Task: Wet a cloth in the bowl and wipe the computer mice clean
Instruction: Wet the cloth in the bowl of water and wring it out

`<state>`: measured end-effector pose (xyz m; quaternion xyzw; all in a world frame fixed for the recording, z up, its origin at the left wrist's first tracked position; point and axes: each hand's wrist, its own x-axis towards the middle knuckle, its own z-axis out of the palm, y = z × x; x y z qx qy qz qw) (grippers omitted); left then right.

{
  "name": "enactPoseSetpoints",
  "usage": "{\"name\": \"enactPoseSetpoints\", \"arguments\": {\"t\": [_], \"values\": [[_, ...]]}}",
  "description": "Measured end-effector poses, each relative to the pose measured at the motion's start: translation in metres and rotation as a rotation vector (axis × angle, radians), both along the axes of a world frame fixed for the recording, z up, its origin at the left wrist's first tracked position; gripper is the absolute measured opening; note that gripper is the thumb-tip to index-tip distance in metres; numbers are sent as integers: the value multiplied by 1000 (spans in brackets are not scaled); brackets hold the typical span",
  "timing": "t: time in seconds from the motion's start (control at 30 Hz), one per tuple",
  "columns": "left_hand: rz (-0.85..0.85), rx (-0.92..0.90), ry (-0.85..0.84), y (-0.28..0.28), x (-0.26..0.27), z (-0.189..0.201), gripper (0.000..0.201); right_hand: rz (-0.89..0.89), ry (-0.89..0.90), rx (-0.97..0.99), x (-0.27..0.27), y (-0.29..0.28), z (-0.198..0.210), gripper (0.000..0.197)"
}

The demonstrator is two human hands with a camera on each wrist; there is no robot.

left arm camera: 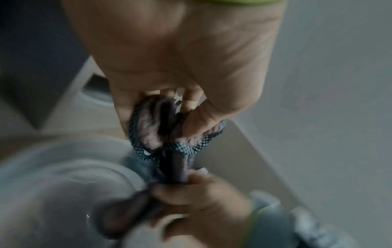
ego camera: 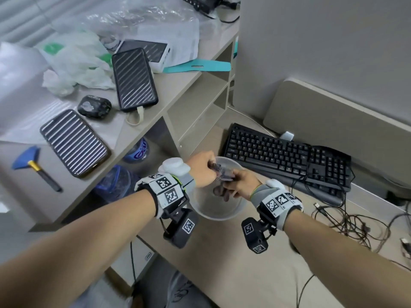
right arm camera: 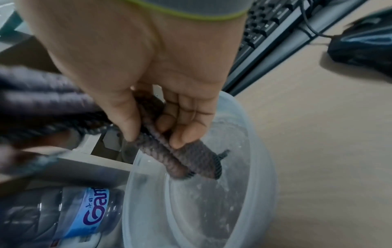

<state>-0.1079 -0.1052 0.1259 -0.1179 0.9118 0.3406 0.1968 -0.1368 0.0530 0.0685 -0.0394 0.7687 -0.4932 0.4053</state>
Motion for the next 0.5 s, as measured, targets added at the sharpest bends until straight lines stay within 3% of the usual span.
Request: {"name": "enactPoseSetpoints", "arguments": {"t": [0.07, 0.17, 0.27, 0.3, 0.37, 0.43, 0.5], "values": [[-75, -161, -85, -8, 6, -12, 17, 9, 9, 20, -3, 0, 2, 17], [-146, -252, -238, -6, 12, -39, 51, 1, -16, -2, -7, 2, 4, 23], [-66, -127, -272, 6, 14, -55, 96, -9, -35, -49, -11, 2, 8, 22], [-24, -59, -259, 11, 12, -59, 102, -14, -44, -73, -12, 2, 9, 21], [60, 105, -190, 20, 10, -64, 87, -32, -77, -139, -13, 3, 12, 20], [148, 212, -163, 26, 7, -70, 51, -55, -99, -195, -14, 4, 15, 20], [219, 279, -166, 29, 6, -83, 38, -75, -111, -219, -17, 8, 17, 20]]}}
